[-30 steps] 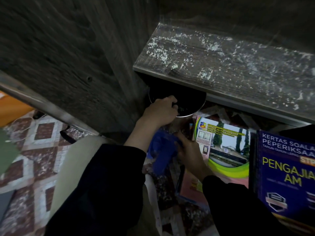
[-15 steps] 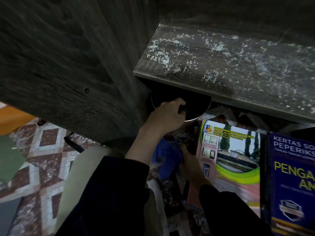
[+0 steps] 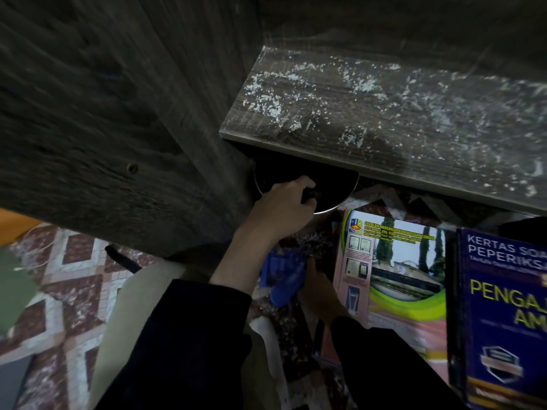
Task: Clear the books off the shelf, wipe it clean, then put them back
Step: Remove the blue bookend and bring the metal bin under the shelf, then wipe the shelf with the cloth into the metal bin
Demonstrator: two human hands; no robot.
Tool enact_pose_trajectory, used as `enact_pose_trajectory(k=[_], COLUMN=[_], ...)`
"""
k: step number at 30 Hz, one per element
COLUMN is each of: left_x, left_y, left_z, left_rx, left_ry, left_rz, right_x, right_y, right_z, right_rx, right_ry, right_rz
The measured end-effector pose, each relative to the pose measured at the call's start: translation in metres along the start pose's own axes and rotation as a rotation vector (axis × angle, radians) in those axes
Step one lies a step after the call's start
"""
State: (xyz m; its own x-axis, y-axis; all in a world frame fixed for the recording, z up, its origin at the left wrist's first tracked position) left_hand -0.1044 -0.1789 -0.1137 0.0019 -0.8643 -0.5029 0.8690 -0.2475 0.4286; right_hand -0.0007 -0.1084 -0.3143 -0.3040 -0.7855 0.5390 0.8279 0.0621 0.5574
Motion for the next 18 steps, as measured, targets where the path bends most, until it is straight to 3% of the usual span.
enact_pose_trajectory(k=[4, 7, 13, 18], left_x=[0.001, 0.001, -0.008, -0.027], left_y=[-0.002, -0.005, -0.004, 0.006], left_z=[-0.002, -0.004, -0.007, -0.012], left_rx=[0.007, 0.007, 0.005, 0.039], left_ry=[-0.005, 0.001, -0.009, -0.009], left_rz=[-0.001, 0.003, -0.007, -0.041], right_x=[0.008, 0.017, 0.036, 0.027], right_y=[0.006, 0.015, 0.041, 0.076], right_z=[0.01, 0.029, 0.111, 0.171], right_rx=[-0.007, -0.118, -0.372, -0.42], right_ry=[-0.102, -0.127, -0.188, -0.183], right_rz=[0.041, 0.127, 0.227, 0.228])
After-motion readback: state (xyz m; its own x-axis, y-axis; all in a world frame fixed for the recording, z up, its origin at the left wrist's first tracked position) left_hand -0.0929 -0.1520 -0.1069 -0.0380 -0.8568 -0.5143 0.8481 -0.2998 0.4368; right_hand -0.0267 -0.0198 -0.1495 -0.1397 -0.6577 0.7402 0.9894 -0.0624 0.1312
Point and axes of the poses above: each hand's wrist, its own y-axis away from the middle knuckle, its own z-axis out of the back of the hand, x = y × z, the point moved 3 cm from there along -y, towards the middle knuckle, and after that the axes turned 5 degrees about z, right-handed, at the moved point
